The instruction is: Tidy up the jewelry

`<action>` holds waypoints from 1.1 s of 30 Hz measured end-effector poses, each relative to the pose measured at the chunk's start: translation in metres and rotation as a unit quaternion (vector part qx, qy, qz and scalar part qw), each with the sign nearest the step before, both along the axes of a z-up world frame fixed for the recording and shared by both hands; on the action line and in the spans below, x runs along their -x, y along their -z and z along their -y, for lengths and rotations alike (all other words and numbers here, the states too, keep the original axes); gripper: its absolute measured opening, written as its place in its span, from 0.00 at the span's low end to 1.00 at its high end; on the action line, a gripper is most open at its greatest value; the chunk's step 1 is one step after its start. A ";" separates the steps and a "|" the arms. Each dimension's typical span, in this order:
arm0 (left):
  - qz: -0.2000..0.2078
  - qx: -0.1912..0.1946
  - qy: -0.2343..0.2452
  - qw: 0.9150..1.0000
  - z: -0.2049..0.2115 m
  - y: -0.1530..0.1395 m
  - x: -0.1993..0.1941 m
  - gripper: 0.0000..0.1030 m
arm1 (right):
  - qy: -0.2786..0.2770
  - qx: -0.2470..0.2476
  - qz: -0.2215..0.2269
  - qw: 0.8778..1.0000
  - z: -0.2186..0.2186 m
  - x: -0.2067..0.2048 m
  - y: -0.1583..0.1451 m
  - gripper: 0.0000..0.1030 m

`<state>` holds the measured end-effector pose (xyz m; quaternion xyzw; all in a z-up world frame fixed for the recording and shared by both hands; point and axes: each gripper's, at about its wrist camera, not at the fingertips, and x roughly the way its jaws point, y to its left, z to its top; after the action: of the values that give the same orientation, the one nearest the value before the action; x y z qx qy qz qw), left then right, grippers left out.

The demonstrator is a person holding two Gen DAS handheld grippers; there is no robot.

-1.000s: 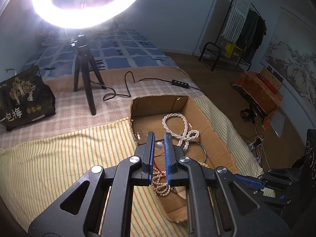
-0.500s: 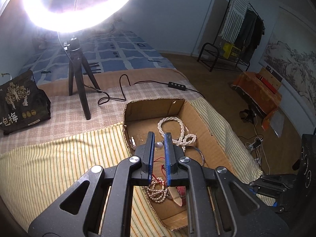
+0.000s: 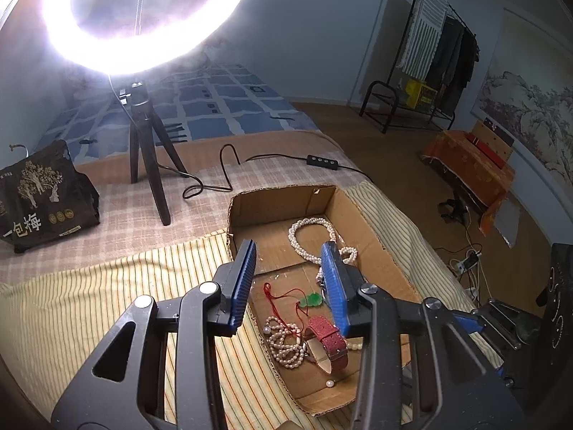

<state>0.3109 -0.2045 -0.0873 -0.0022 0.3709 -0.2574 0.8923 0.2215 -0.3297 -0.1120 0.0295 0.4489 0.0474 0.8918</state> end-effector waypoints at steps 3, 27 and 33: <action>0.004 -0.001 0.000 1.000 -0.001 -0.002 0.002 0.54 | 0.002 0.006 0.002 1.000 -0.001 0.001 0.000 0.84; 0.067 -0.019 -0.034 0.997 -0.052 -0.044 0.042 0.78 | 0.040 0.077 0.055 0.995 -0.027 0.024 -0.042 1.00; 0.089 -0.029 -0.043 0.995 -0.070 -0.060 0.064 0.78 | 0.051 0.073 0.081 0.993 -0.034 0.039 -0.064 1.00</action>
<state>0.2464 -0.1342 -0.0275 0.0305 0.2971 -0.2070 0.9316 0.1824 -0.2961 -0.0480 -0.0170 0.3756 -0.0286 0.9262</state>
